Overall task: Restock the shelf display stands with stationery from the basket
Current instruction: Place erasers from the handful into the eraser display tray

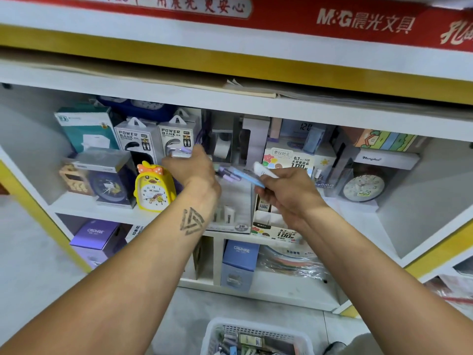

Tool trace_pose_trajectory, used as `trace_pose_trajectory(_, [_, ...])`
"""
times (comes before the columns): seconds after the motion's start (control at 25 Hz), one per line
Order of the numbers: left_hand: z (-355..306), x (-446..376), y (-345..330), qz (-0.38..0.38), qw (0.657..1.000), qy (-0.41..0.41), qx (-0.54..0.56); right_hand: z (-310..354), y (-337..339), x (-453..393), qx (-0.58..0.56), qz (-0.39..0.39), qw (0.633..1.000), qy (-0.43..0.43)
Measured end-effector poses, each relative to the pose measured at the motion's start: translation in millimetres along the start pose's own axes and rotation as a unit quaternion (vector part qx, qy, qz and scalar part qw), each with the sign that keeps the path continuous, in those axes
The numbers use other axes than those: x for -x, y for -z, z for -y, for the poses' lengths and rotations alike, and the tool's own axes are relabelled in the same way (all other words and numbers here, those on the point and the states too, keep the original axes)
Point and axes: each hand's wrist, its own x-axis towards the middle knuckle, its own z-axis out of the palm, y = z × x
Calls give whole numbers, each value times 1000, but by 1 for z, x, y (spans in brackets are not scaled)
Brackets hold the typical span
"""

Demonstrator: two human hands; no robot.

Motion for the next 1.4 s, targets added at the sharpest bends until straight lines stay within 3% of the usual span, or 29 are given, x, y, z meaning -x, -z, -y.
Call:
trace_pose_trajectory(0.12, [-13, -3, 12, 85, 990, 114, -10, 2, 4, -6, -3, -13, 998, 58])
trace_pose_trajectory(0.24, [-11, 14, 22, 203, 951, 233, -5, -6, -8, -9, 66, -26, 992, 108])
trace_pose_trajectory(0.36, [-8, 22, 26, 247, 928, 279, 8, -13, -19, -10, 124, -40, 982, 140])
trace_pose_trajectory(0.52, [-12, 17, 33, 245, 932, 266, -2, -16, -29, -11, 157, -54, 972, 167])
trace_pose_trajectory(0.6, [-13, 17, 35, 249, 937, 246, -14, -17, -35, -6, 192, -19, 962, 194])
trace_pose_trajectory(0.76, [-16, 15, 36, 265, 940, 209, -49, -18, -43, 2, 357, 62, 892, 270])
trace_pose_trajectory(1.24, [-13, 12, 42, 285, 946, 135, -82, -14, -47, 8, 530, 131, 784, 296])
trace_pose_trajectory(1.32, [-14, 12, 41, 275, 949, 129, -87, -9, -42, 8, 490, 155, 811, 280])
trace_pose_trajectory(1.4, [-17, 10, 40, 254, 955, 125, -87, -5, -35, 7, 343, 197, 893, 217])
